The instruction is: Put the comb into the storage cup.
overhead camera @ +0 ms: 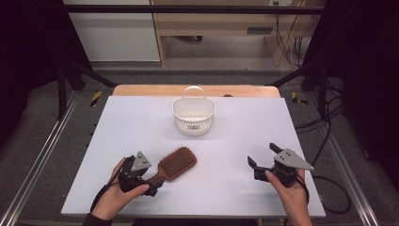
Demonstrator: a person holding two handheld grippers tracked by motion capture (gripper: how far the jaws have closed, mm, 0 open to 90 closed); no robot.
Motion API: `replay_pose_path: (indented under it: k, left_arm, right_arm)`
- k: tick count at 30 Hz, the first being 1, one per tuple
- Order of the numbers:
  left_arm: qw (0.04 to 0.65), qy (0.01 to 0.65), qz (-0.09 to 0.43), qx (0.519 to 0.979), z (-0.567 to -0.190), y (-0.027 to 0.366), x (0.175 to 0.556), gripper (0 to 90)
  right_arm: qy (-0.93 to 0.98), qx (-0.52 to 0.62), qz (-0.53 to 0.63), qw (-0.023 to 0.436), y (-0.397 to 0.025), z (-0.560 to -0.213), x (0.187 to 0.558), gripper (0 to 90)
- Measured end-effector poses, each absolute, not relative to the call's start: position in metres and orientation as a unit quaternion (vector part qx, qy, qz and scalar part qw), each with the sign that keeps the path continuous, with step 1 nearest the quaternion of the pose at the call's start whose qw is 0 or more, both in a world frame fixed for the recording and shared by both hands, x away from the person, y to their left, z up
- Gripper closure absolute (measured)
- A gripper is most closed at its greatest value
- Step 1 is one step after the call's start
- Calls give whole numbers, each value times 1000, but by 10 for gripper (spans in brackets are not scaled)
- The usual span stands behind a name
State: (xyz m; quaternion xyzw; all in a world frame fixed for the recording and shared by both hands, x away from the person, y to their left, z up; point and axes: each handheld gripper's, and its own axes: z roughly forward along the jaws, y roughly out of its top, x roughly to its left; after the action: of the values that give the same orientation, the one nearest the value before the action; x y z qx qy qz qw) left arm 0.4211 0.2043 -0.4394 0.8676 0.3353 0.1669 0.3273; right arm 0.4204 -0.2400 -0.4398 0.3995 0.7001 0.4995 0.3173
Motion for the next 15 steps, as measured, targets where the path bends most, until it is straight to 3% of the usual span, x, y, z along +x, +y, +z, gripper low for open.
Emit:
replay_pose_path:
  k: [15]
  left_arm:
    - [291,328,150,886,-449,200,421,51]
  right_arm:
    - [703,399,497,314,-239,-441,421,66]
